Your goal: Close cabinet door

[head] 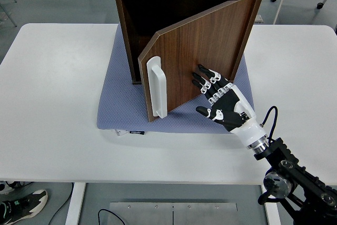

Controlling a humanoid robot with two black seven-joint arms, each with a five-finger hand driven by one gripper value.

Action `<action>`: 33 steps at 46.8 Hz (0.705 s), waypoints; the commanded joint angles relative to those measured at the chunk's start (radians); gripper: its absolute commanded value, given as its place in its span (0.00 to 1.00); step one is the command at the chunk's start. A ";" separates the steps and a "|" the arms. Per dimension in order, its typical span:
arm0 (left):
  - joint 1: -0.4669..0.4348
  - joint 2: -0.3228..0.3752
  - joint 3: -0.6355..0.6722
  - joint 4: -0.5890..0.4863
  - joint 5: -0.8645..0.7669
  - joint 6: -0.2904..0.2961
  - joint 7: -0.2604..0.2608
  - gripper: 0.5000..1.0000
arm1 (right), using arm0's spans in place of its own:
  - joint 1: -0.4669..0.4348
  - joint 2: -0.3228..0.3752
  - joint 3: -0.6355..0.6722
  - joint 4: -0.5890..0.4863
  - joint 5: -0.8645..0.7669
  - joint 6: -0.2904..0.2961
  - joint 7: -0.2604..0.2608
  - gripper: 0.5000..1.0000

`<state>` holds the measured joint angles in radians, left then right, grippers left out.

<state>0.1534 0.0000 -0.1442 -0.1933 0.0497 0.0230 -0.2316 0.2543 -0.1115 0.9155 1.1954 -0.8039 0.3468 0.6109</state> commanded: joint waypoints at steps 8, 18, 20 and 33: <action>0.000 0.000 0.000 0.000 -0.001 0.000 0.000 1.00 | 0.016 0.001 -0.049 0.007 -0.003 0.000 0.000 1.00; 0.000 0.000 0.000 0.000 -0.001 0.000 0.000 1.00 | 0.040 0.012 -0.104 0.010 -0.014 0.003 0.000 1.00; 0.000 0.000 0.000 0.000 -0.001 0.000 0.000 1.00 | 0.048 0.019 -0.104 0.009 -0.015 0.003 0.000 1.00; 0.000 0.000 0.000 0.000 -0.001 0.000 0.000 1.00 | 0.088 0.032 -0.106 -0.010 -0.015 -0.002 0.000 1.00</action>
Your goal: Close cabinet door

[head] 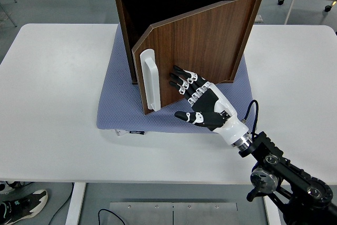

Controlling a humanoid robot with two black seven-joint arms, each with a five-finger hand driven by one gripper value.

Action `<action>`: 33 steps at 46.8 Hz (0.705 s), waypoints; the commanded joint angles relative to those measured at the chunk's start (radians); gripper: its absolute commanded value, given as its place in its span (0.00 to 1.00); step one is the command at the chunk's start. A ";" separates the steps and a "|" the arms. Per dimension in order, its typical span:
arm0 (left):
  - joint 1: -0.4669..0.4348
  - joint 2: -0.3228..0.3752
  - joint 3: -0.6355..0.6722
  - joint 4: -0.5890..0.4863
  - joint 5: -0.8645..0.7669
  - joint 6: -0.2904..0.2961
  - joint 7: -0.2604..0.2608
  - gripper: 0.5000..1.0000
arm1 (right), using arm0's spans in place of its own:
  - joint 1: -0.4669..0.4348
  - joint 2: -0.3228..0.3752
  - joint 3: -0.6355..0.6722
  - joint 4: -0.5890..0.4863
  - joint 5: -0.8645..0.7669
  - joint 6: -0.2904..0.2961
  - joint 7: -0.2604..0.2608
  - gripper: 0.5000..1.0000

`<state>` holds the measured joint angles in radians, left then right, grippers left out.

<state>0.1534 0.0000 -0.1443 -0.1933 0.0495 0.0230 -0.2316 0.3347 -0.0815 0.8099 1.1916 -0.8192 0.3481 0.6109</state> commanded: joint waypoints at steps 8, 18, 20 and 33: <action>0.000 0.000 0.000 0.000 0.000 0.000 0.000 1.00 | 0.021 0.003 -0.002 -0.024 0.002 -0.008 -0.005 1.00; 0.000 0.000 0.000 0.000 0.000 0.000 0.000 1.00 | 0.026 0.012 -0.031 -0.033 0.002 -0.005 -0.008 1.00; 0.000 0.000 0.000 0.000 0.001 0.000 0.000 1.00 | 0.029 0.019 -0.041 -0.033 0.000 -0.005 -0.008 1.00; 0.000 0.000 0.000 0.000 0.000 0.000 0.000 1.00 | 0.072 0.031 -0.081 -0.040 0.000 -0.005 -0.008 1.00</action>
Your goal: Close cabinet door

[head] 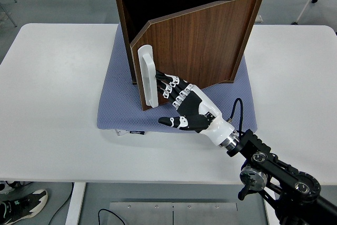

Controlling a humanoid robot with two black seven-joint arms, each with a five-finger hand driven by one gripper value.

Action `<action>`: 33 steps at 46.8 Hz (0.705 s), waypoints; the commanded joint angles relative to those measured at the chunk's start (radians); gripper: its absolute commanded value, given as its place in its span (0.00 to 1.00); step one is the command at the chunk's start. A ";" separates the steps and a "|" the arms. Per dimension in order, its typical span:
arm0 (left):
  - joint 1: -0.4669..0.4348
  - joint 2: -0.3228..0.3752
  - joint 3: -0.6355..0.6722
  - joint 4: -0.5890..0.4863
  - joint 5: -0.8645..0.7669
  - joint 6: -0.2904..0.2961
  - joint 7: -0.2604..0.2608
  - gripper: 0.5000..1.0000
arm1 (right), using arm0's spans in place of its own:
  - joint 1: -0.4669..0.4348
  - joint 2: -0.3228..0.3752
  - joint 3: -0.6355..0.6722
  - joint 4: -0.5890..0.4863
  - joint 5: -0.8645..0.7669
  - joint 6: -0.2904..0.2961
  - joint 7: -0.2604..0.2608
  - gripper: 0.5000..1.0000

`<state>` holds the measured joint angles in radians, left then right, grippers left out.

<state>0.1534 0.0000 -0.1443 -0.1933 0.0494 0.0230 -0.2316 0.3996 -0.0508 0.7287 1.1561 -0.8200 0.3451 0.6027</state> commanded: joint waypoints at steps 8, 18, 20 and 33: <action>0.000 0.000 0.000 0.000 0.000 0.000 0.000 1.00 | 0.013 0.005 0.001 -0.035 0.004 -0.003 -0.003 1.00; 0.000 0.000 0.000 0.000 0.001 0.000 0.000 1.00 | 0.030 0.006 0.006 -0.059 0.010 -0.006 -0.015 1.00; 0.000 0.000 0.000 0.000 0.000 0.000 0.000 1.00 | 0.033 0.008 0.006 -0.071 0.013 -0.008 -0.018 1.00; 0.000 0.000 0.000 0.000 0.000 0.000 0.000 1.00 | 0.067 0.026 0.020 -0.142 0.018 -0.011 -0.030 1.00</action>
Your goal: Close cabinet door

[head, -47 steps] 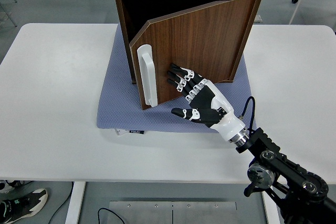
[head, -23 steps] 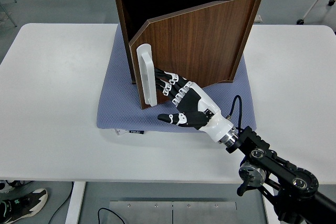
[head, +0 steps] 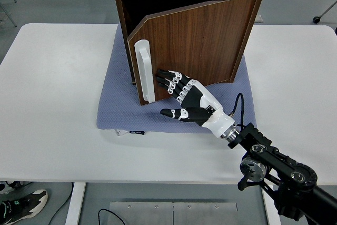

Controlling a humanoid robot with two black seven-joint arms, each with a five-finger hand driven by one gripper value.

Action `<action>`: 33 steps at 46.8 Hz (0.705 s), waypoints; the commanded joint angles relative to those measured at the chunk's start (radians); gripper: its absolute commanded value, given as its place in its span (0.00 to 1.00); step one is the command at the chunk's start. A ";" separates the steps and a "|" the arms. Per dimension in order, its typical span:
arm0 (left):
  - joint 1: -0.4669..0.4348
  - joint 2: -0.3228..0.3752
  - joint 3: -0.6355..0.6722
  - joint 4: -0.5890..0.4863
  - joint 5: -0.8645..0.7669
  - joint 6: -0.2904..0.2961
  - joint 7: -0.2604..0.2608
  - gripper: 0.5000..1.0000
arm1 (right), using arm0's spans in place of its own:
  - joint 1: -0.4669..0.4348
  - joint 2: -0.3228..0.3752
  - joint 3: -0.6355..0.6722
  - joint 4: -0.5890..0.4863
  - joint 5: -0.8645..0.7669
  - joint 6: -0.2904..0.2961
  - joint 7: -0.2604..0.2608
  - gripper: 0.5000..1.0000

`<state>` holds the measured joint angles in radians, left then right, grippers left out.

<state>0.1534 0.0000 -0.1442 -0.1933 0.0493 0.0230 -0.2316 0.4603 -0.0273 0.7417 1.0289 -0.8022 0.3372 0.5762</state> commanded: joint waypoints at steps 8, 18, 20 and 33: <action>0.000 0.000 0.000 0.000 0.000 0.000 0.000 1.00 | 0.018 0.009 0.031 -0.036 0.003 -0.020 -0.018 1.00; 0.000 0.000 0.000 0.000 0.000 0.000 0.000 1.00 | 0.043 0.015 0.042 -0.044 0.003 -0.023 -0.035 1.00; 0.000 0.000 0.000 0.000 0.000 0.000 0.000 1.00 | 0.047 0.017 0.042 -0.044 0.005 -0.023 -0.035 1.00; 0.000 0.000 0.000 0.000 0.000 0.000 0.000 1.00 | 0.081 0.017 0.042 -0.059 0.043 -0.043 -0.045 1.00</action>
<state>0.1534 0.0000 -0.1442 -0.1933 0.0493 0.0230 -0.2316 0.5366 -0.0107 0.7839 0.9733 -0.7625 0.3014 0.5320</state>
